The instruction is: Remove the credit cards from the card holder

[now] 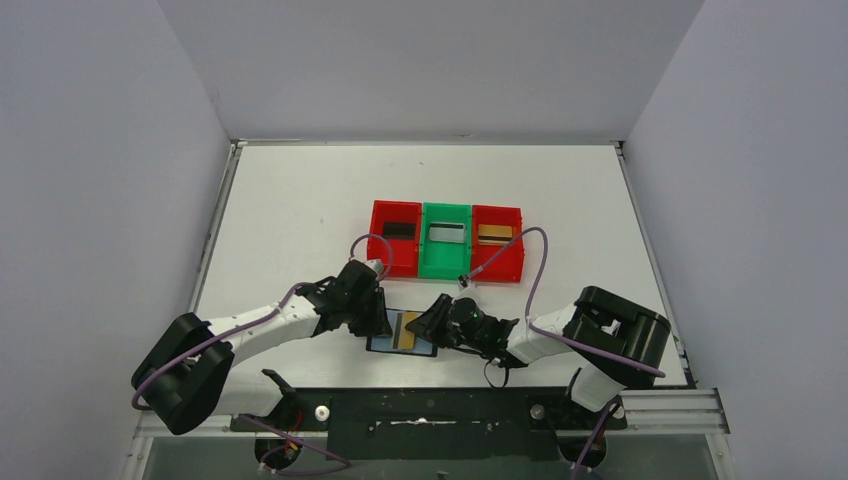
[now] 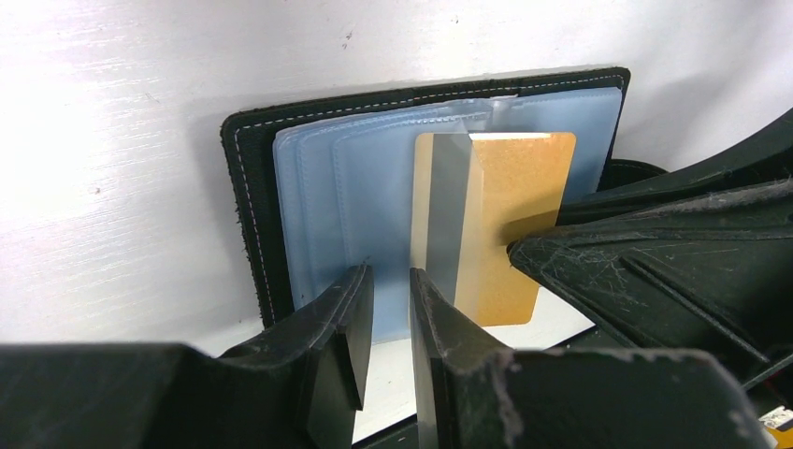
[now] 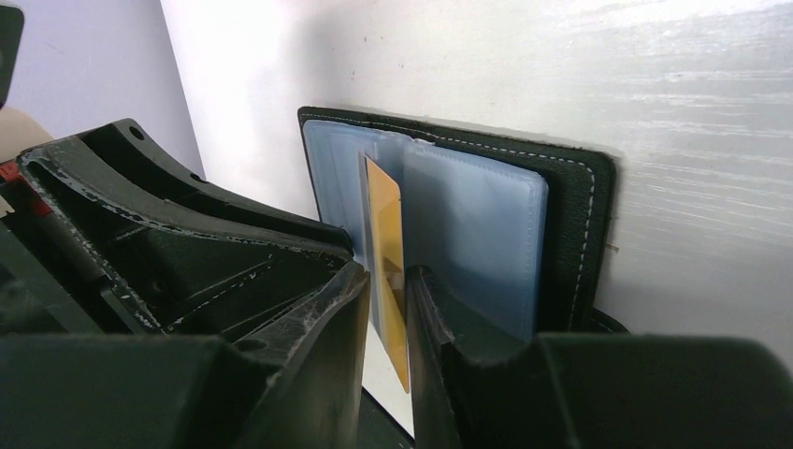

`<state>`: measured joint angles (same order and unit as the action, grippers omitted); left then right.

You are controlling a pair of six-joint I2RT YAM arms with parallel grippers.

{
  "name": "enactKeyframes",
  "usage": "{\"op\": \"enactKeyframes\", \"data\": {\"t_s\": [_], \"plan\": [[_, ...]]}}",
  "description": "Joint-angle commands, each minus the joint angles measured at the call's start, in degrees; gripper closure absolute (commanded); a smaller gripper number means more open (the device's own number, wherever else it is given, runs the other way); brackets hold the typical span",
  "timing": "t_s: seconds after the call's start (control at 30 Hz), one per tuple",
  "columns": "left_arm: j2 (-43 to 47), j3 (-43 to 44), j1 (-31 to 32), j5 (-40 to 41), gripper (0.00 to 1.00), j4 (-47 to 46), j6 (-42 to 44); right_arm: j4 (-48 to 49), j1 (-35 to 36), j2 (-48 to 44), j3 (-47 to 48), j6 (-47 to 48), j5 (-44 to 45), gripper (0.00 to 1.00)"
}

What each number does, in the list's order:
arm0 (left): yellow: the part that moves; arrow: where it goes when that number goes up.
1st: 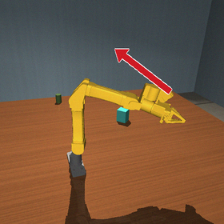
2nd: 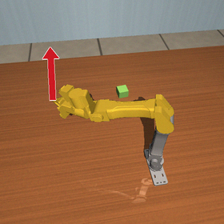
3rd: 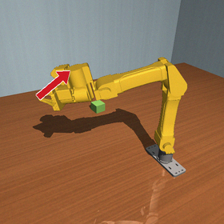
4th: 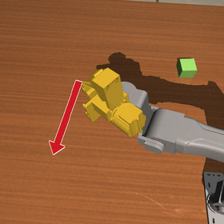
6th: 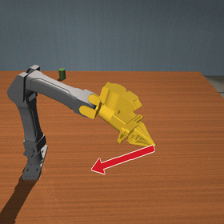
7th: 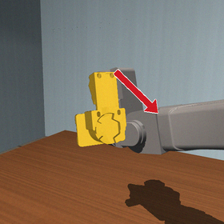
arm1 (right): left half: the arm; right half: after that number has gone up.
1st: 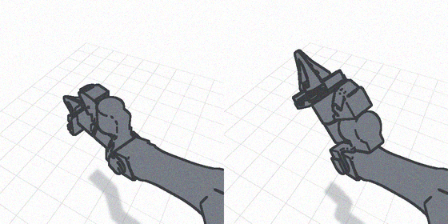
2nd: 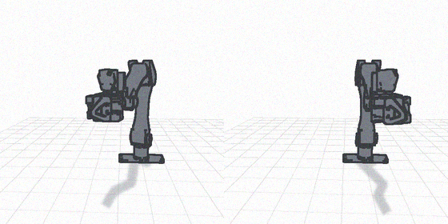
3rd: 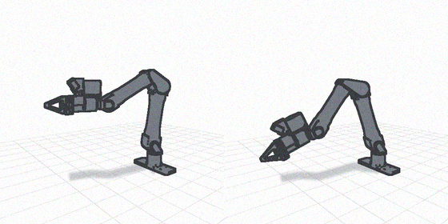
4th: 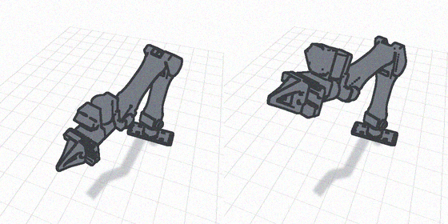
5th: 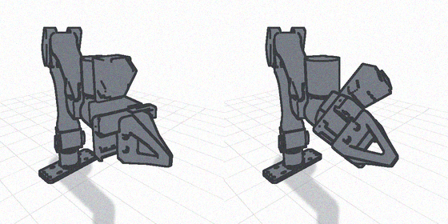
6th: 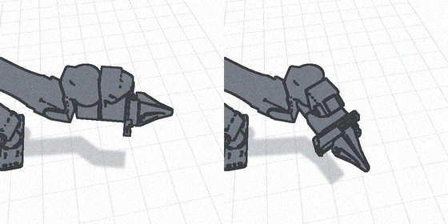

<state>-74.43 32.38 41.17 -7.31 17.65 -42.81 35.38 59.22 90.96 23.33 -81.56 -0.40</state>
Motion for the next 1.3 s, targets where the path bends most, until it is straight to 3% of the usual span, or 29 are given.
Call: {"op": "enactKeyframes", "data": {"t_s": [0.0, 0.1, 0.27, 0.63, 0.87, 1.0, 1.27], "plan": [[0.88, 0.59, -0.01, 1.00, 0.79, 0.28, 0.67, 4.97, 0.03, -0.56, -0.64, -0.59, 0.66, 0.84], [0.74, 0.65, 0.03, 1.06, 0.79, 0.35, 0.76, 5.11, 0.08, -0.76, -1.00, -0.73, 0.74, 0.85], [0.28, 1.11, -0.02, 1.32, 0.80, 0.72, 0.89, 4.61, 0.02, -0.52, -0.92, -0.83, 0.67, 0.78], [0.57, 1.61, 0.00, 2.39, 0.81, 1.77, 0.50, 3.84, -0.23, -3.12, -2.08, -0.16, 1.85, 1.00], [7.14, 0.25, -0.65, 6.45, 0.82, 1.43, -1.05, -5.27, -1.03, -10.52, -1.97, 3.18, 4.83, 1.00], [6.66, 0.90, -1.00, 6.64, 0.82, 2.37, -0.81, -9.66, -1.12, -13.30, -1.07, 4.72, 6.42, 1.00], [9.02, 3.34, -1.04, 7.14, 0.77, 4.29, -0.55, -10.07, -0.89, -16.65, -0.31, 8.45, 8.10, 1.00]]}}
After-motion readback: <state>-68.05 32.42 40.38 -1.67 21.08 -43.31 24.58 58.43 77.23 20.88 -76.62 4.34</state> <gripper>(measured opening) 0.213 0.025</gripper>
